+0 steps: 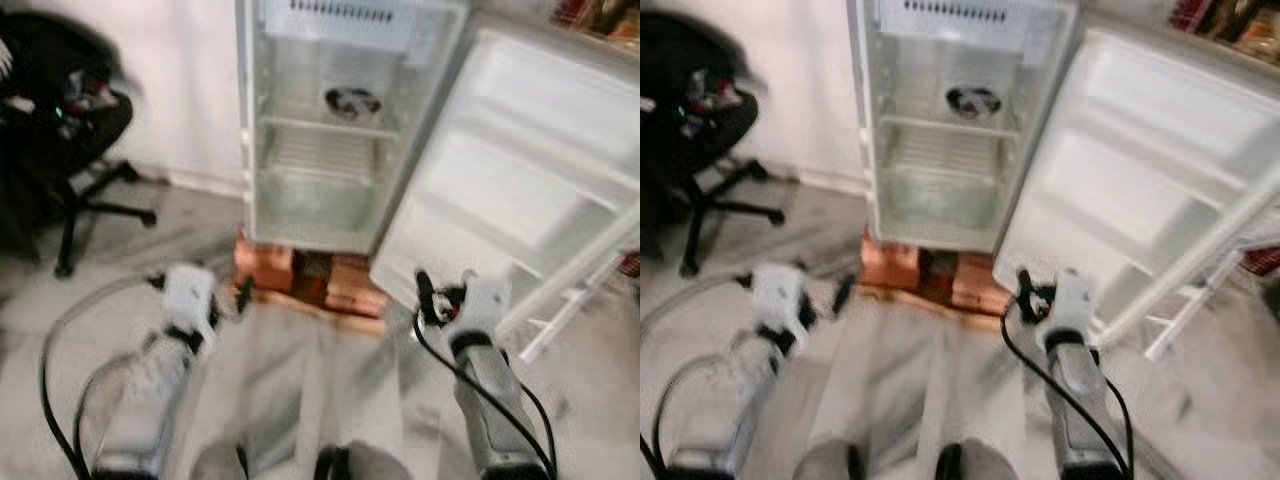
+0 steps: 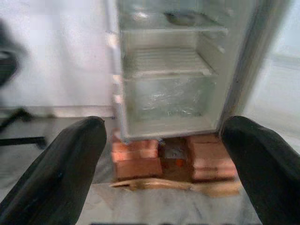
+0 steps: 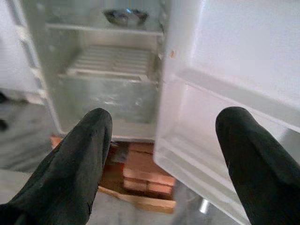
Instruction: Restocking fridge
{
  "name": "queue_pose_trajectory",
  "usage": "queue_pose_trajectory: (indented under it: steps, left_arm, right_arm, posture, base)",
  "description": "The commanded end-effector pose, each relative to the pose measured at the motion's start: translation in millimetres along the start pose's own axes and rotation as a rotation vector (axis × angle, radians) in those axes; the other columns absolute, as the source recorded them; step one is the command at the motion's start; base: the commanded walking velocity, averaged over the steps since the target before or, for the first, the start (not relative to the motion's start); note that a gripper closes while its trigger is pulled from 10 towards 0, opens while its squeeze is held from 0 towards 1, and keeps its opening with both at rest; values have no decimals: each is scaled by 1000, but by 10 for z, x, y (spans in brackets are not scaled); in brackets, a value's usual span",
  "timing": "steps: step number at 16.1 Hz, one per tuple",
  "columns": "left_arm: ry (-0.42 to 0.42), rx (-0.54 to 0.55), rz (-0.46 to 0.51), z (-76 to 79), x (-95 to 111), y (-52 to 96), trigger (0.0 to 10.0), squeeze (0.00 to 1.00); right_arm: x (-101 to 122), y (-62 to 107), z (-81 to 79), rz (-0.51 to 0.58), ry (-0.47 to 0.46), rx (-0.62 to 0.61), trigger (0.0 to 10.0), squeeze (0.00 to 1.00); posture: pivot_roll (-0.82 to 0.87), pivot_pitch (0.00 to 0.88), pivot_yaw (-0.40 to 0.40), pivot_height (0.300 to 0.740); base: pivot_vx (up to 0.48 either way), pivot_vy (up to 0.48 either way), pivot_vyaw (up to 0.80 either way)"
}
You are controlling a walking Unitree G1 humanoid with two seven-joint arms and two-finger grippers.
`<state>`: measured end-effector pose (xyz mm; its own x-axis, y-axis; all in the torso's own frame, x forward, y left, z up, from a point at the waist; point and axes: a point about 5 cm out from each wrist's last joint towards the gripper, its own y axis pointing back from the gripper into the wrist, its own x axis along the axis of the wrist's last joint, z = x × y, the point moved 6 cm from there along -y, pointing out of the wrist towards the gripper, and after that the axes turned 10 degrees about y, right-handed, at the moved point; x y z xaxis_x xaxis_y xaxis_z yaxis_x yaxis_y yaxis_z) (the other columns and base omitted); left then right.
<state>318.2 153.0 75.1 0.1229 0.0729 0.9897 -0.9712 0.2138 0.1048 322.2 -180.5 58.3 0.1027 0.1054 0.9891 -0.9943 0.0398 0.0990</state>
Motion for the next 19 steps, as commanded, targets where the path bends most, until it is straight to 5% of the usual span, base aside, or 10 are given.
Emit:
queue_pose_trajectory:
  steps: [1,4,8,13,19]
  left_arm:
    - [2,3,5,21,-9,16,10000,0]
    - [-14,68,23,-143,16,32,10000,0]
    - [-21,10,-6,-83,-16,-17,10000,0]
    - [-12,-36,6,-22,63,-91,10000,0]
    - [40,-24,2,103,-56,-64,10000,0]
  right_arm:
    - [111,-31,27,31,-19,-1,10000,0]
    - [320,-11,-10,99,-59,9,10000,0]
    - [150,87,57,62,-41,-37,10000,0]
    - [45,197,127,21,-26,-65,10000,0]
    - [162,-17,60,46,14,-6,10000,0]
  posture:
    - [93,94,-86,740]
    - [72,96,-64,740]
    - [32,100,8,740]
    - [29,129,1,740]
    - [50,114,-60,740]
  base:
    - [0,0,0]
    - [0,0,0]
    - [0,0,0]
    - [0,0,-94]
    - [0,-332,0]
